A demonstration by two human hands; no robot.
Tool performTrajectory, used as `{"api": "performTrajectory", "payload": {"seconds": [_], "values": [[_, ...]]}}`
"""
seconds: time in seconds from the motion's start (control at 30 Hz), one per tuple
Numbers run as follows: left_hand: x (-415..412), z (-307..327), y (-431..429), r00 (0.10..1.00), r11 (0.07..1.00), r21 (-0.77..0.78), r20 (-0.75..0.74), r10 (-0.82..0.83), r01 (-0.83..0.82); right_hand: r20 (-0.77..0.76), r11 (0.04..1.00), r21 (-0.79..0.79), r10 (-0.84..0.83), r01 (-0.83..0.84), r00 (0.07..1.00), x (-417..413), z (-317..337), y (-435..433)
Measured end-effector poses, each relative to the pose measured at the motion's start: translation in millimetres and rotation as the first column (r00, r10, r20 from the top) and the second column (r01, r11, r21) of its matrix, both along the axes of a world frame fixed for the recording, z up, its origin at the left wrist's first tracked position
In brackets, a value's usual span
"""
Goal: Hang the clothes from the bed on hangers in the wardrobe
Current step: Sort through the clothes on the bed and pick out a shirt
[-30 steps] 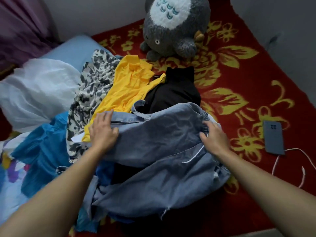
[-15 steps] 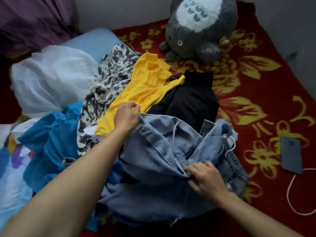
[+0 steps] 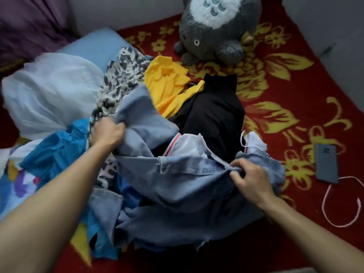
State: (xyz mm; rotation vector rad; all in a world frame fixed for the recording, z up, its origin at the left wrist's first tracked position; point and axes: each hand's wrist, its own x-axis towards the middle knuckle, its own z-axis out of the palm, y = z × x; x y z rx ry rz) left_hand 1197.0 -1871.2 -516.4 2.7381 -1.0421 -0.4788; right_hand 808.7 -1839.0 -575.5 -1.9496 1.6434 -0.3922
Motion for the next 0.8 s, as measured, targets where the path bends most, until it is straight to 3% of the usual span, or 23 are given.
{"api": "performTrajectory", "payload": {"seconds": [0.1,0.23,0.3,0.37,0.43,0.5,0.67,0.8], "values": [[79.3,52.3,51.1,0.955,0.952,-0.083,-0.002,0.296,-0.296,0.054,0.999,-0.038,0.022,-0.02,0.998,34.5,31.3,-47.5],[135.5,61.5,108.1,0.797,0.839,-0.008,-0.319,0.514,-0.544,0.036,0.989,-0.052,0.142,-0.14,0.989,114.3,44.0,-96.3],[150.3,43.0,131.3,0.739,0.81,0.077,-0.367,0.565,-0.581,-0.049,0.983,0.001,0.184,-0.184,0.982,152.5,45.1,-98.2],[151.9,21.1,147.2,0.809,0.856,0.095,-0.287,0.512,-0.508,-0.151,0.968,0.015,0.251,-0.252,0.956,182.0,42.4,-82.5],[149.1,-1.4,157.2,0.939,0.945,0.129,-0.137,0.317,-0.3,-0.216,0.935,0.022,0.35,-0.354,0.911,204.5,37.5,-55.5],[149.9,-23.0,164.0,0.991,0.977,0.195,-0.079,0.105,-0.088,-0.26,0.891,0.023,0.442,-0.452,0.858,224.9,28.1,-31.0],[175.2,-77.5,183.9,0.973,0.891,0.394,-0.041,-0.228,0.225,-0.335,0.777,-0.076,0.57,-0.625,0.75,297.7,8.6,1.9],[196.3,-130.5,195.6,0.96,0.874,0.411,-0.006,-0.28,0.258,-0.35,0.728,-0.085,0.617,-0.68,0.705,361.5,-23.9,12.2]]}}
